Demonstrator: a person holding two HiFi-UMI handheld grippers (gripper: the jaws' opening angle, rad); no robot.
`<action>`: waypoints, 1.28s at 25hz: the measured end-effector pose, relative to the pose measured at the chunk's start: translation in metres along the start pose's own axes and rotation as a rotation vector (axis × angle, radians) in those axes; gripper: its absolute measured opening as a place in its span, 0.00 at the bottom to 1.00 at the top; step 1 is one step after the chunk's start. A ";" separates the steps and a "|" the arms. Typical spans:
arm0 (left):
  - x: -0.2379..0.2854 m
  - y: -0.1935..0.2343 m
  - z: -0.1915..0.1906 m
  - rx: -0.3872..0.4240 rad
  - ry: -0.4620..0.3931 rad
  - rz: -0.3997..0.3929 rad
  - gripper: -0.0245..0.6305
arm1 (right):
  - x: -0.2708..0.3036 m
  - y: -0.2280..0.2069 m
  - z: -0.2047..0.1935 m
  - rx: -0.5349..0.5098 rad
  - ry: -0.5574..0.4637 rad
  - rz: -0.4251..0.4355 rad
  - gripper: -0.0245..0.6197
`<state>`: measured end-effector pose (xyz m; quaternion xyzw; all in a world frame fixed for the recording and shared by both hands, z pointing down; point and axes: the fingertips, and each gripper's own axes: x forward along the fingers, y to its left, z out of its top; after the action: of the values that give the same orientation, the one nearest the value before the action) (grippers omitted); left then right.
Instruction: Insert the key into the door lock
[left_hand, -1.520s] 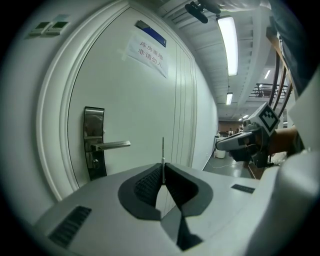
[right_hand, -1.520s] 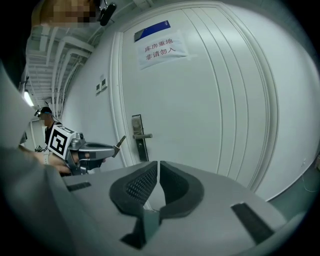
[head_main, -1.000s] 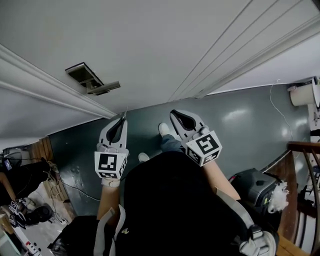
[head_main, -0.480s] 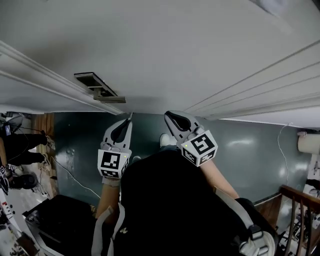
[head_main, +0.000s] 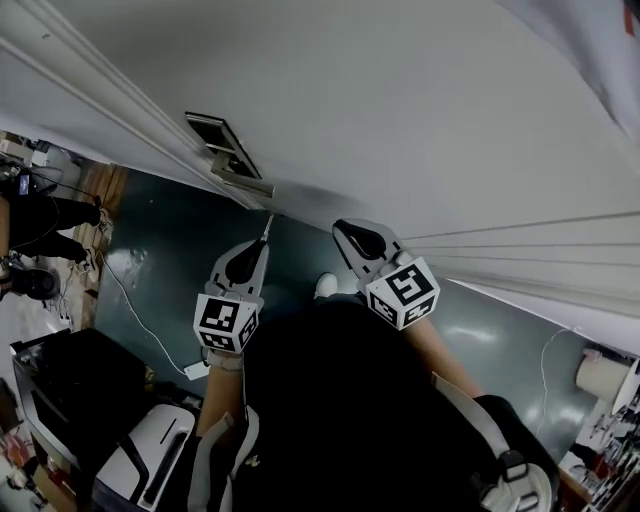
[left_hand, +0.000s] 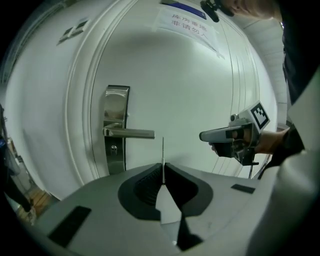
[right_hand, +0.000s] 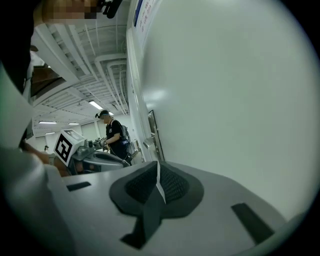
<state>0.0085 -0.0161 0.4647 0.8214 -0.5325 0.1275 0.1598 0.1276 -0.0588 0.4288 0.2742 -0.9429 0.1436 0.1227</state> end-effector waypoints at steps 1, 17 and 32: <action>-0.001 0.002 -0.005 -0.027 0.003 0.003 0.08 | 0.003 0.000 -0.001 -0.004 0.006 0.013 0.08; 0.011 0.056 -0.062 -0.232 0.115 -0.067 0.08 | 0.023 -0.004 -0.012 0.032 0.052 -0.023 0.08; 0.036 0.115 -0.060 -0.454 0.155 -0.280 0.08 | 0.040 -0.007 -0.005 0.104 0.040 -0.214 0.08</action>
<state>-0.0851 -0.0663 0.5477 0.8179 -0.4150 0.0438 0.3960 0.0995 -0.0819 0.4469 0.3763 -0.8970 0.1838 0.1416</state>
